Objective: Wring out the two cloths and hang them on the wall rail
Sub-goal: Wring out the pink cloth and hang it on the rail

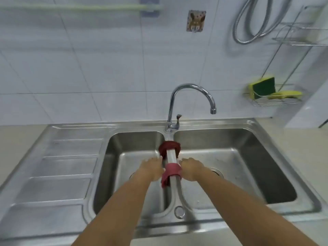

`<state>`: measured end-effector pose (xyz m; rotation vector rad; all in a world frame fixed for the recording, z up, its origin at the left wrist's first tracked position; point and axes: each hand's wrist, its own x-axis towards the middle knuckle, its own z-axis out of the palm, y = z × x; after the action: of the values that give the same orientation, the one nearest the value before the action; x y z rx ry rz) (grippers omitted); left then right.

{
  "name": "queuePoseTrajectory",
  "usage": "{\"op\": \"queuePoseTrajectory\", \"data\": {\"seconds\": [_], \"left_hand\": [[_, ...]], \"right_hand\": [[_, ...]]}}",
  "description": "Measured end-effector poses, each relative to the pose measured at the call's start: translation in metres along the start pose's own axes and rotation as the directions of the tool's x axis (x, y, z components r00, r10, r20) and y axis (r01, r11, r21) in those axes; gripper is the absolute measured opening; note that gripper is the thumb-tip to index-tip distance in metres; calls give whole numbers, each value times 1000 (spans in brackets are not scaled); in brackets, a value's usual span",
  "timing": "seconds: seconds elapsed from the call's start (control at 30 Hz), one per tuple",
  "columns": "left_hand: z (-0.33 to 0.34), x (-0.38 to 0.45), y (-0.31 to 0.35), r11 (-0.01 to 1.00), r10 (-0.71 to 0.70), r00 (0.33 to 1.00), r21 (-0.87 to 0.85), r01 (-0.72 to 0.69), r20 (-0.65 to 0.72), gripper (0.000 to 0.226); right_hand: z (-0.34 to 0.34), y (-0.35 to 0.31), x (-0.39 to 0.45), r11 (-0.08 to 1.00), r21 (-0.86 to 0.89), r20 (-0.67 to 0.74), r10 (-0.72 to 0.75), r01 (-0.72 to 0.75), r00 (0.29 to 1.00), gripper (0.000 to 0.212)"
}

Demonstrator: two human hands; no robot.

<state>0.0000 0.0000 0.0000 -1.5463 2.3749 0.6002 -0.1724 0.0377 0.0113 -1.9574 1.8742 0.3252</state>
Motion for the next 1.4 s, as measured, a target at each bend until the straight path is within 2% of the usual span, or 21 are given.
{"op": "queuePoseTrajectory", "data": {"seconds": [0.07, 0.17, 0.3, 0.4, 0.53, 0.67, 0.8, 0.9, 1.0, 1.07, 1.13, 1.2, 1.3, 1.4], "left_hand": [[9, 6, 13, 997, 74, 996, -9, -75, -55, 53], [29, 13, 25, 990, 131, 986, -35, -135, -100, 44], [45, 16, 28, 986, 75, 978, -135, -102, -193, 48], [50, 15, 28, 980, 37, 971, -182, -81, -236, 38], [50, 12, 29, 979, 18, 964, -190, -71, -265, 15], [44, 9, 27, 960, 27, 955, -258, -106, -294, 12], [24, 1, 21, 890, -42, 937, -439, -122, -346, 17], [4, -4, 12, 768, -130, 930, -628, -125, -344, 19], [-19, -11, 4, 681, -163, 919, -715, -159, -359, 19], [-34, -17, 3, 579, -176, 913, -789, -206, -368, 20], [-46, -25, 1, 492, -203, 911, -842, -222, -359, 19], [-54, -32, -7, 459, -216, 907, -857, -233, -362, 18], [-64, -45, -28, 503, -240, 883, -830, -241, -402, 21], [-62, -57, -52, 551, -282, 867, -810, -203, -409, 21]], "right_hand": [[10, 5, 2, 1000, 3, -15, 4, -4, 1000, 34], [30, 12, 1, 996, 90, -19, 23, -21, 1000, 42], [48, 13, 2, 978, 207, -170, 66, -30, 983, 40], [62, 10, 0, 957, 287, -251, 105, -29, 962, 38], [72, 12, -5, 921, 389, -308, 126, 4, 943, 35], [76, 18, -11, 877, 476, -338, 112, 67, 934, 37], [73, 18, -13, 832, 539, -376, 97, 132, 921, 56], [65, 6, -15, 792, 592, -374, 106, 149, 921, 81], [51, -16, -12, 740, 656, -334, 108, 148, 937, 106], [41, -35, -7, 734, 666, -329, 130, 132, 935, 117], [32, -55, -2, 743, 653, -392, 163, 149, 905, 112], [24, -71, 4, 732, 660, -459, 215, 169, 862, 94], [12, -88, 13, 784, 605, -510, 245, 141, 824, 51], [3, -99, 18, 827, 542, -515, 188, 148, 837, 32]]}}
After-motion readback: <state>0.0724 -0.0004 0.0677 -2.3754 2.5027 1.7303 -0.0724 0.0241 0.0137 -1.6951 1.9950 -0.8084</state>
